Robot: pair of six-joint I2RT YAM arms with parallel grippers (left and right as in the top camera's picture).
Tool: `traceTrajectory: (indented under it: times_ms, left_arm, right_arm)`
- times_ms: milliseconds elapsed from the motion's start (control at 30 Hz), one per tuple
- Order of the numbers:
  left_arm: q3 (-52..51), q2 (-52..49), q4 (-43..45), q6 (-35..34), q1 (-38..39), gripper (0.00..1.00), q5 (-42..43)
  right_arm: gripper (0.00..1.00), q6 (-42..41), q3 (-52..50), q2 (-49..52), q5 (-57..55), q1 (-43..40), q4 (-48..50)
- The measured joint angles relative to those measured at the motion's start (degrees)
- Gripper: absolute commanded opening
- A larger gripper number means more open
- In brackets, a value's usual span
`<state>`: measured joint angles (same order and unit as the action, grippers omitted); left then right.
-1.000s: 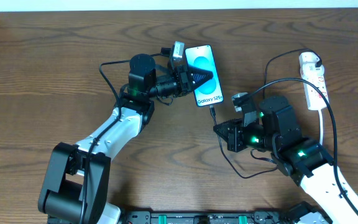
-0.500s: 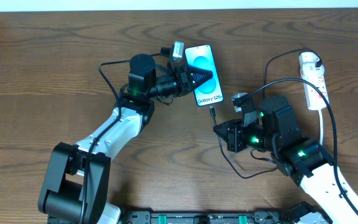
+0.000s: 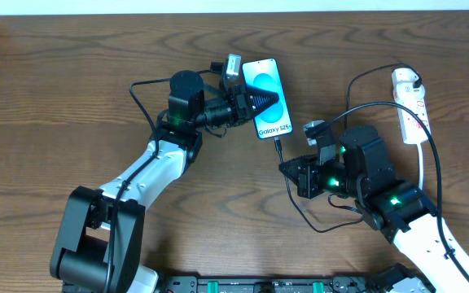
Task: Plug charger to phone and switch on socket
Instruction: 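Push the USB-C plug firmly up into the phone's bottom port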
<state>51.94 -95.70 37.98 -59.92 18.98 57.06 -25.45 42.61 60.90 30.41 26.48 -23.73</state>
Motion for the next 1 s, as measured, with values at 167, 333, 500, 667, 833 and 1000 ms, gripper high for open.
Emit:
traceTrajectory:
  times_ms: [167,333,500,667,833,1000]
  left_arm:
    - [0.00,0.00,0.00,0.00,0.00,0.07,0.00]
    - [0.00,0.00,0.00,0.09,-0.02,0.07,-0.22]
    - [0.00,0.00,-0.02,0.22,0.00,0.07,-0.22]
    - [0.00,0.00,-0.02,0.22,-0.02,0.07,-0.22]
    - [0.00,0.00,-0.02,0.22,-0.02,0.07,-0.22]
    - [0.00,0.00,0.00,0.39,-0.17,0.07,0.02]
  right_arm:
    - [0.01,0.00,0.00,0.00,0.00,0.00,0.09]
    - [0.01,0.00,0.00,0.00,0.04,0.00,1.22]
    - [0.01,0.00,0.00,0.00,0.02,0.00,1.70]
    - [0.01,0.00,0.00,0.00,-0.02,0.00,1.75]
    - [0.01,0.00,0.00,0.00,-0.50,0.00,2.05]
    - [0.01,0.02,-0.04,0.00,-2.40,0.02,3.72]
